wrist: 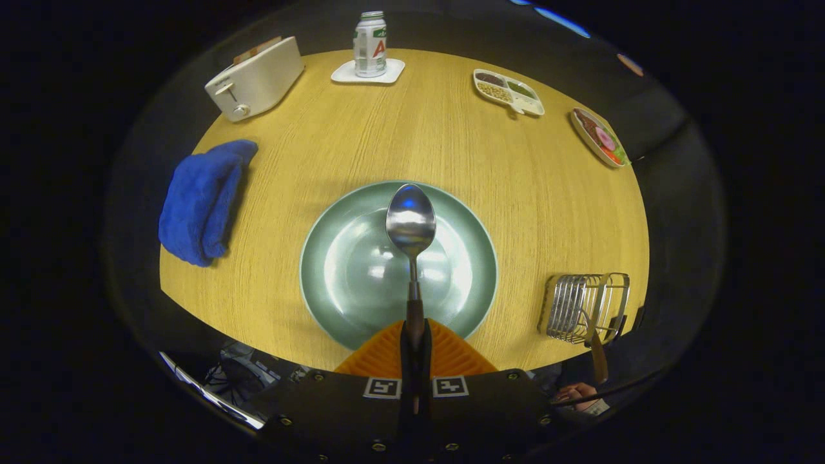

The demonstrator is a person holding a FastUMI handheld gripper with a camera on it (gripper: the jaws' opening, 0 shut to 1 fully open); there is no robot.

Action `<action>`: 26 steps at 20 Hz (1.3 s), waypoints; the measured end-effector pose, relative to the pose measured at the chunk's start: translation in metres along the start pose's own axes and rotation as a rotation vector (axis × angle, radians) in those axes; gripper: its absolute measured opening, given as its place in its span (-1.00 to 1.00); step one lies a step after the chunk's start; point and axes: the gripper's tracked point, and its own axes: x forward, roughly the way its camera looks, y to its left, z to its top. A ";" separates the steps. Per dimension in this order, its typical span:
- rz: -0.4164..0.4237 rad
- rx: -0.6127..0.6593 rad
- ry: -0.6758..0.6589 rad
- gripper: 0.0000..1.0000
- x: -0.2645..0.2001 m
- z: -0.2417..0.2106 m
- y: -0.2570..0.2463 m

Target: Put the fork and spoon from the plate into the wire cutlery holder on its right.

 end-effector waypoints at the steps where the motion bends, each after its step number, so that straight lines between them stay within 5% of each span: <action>1: -0.011 0.015 -0.006 -0.93 -0.004 0.001 -0.006; 16: -0.137 0.365 0.003 -0.93 -0.045 -0.028 -0.106; 26: -0.143 0.586 0.100 -0.93 -0.044 -0.064 -0.140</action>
